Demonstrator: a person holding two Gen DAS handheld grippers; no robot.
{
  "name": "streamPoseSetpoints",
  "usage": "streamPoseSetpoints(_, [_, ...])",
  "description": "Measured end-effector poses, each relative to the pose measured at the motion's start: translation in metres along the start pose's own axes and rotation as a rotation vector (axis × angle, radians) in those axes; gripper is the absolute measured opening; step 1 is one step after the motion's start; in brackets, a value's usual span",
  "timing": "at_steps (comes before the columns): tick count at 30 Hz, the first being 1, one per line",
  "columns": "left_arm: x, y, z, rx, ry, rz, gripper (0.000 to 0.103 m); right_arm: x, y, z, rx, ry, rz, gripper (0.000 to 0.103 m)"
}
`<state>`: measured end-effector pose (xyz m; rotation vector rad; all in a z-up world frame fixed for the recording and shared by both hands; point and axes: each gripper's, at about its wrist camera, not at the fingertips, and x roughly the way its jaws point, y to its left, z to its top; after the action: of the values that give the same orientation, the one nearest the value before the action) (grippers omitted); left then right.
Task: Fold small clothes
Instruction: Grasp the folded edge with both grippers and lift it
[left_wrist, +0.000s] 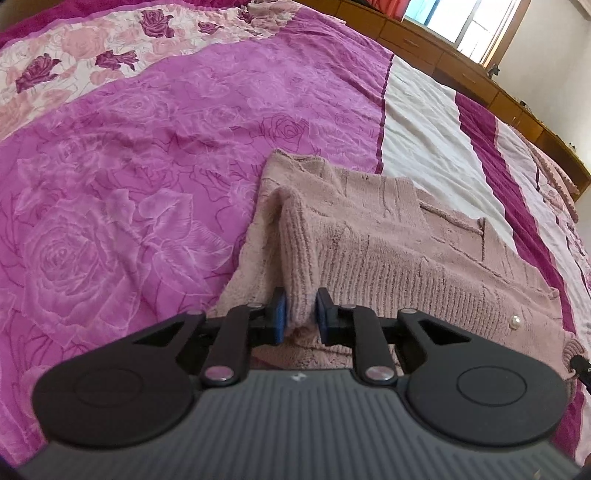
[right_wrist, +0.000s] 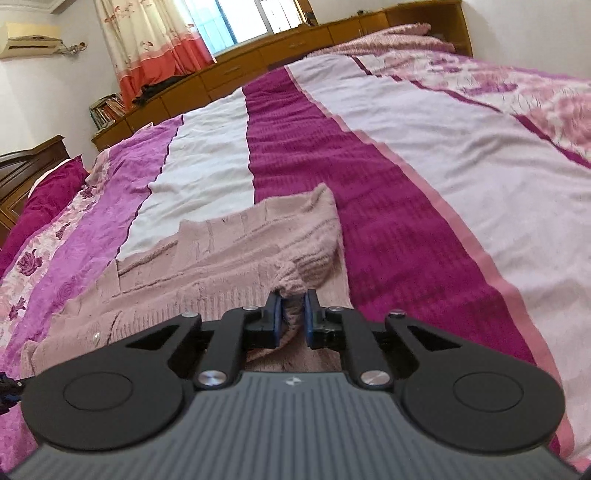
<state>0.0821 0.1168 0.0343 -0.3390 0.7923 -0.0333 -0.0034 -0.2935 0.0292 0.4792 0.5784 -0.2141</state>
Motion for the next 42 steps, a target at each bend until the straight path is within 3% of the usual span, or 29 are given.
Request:
streamPoseSetpoints(4, [0.001,-0.001,-0.001,0.015,0.0,0.003,0.02,-0.005,-0.008,-0.004,0.036,0.053,0.02,0.015])
streamPoseSetpoints(10, [0.003,-0.001,0.0,0.015,0.007,0.004,0.02,-0.023,-0.002,0.005,0.013,0.018,0.046,0.049])
streamPoseSetpoints(16, [0.004,0.0,0.002,0.011,0.021,-0.003,0.019,-0.007,0.002,0.014,-0.036,0.056,0.01,0.051])
streamPoseSetpoints(18, [0.004,-0.001,0.004,0.025,0.028,-0.007,0.019,0.001,-0.003,0.01,-0.015,0.093,0.006,0.048])
streamPoseSetpoints(20, [0.003,-0.002,0.006,0.042,0.027,-0.017,0.013,0.005,-0.007,0.007,-0.01,0.093,-0.005,0.022])
streamPoseSetpoints(23, [0.001,0.0,0.012,0.021,0.033,-0.049,0.012,0.004,-0.016,0.011,0.028,0.082,0.032,0.01])
streamPoseSetpoints(33, [-0.011,0.014,0.055,-0.188,0.001,-0.131,0.011,0.002,-0.013,0.064,0.084,0.014,0.192,0.009])
streamPoseSetpoints(42, [0.018,-0.005,0.099,-0.213,-0.039,-0.093,0.011,0.041,0.005,0.106,0.107,-0.045,0.206,0.008])
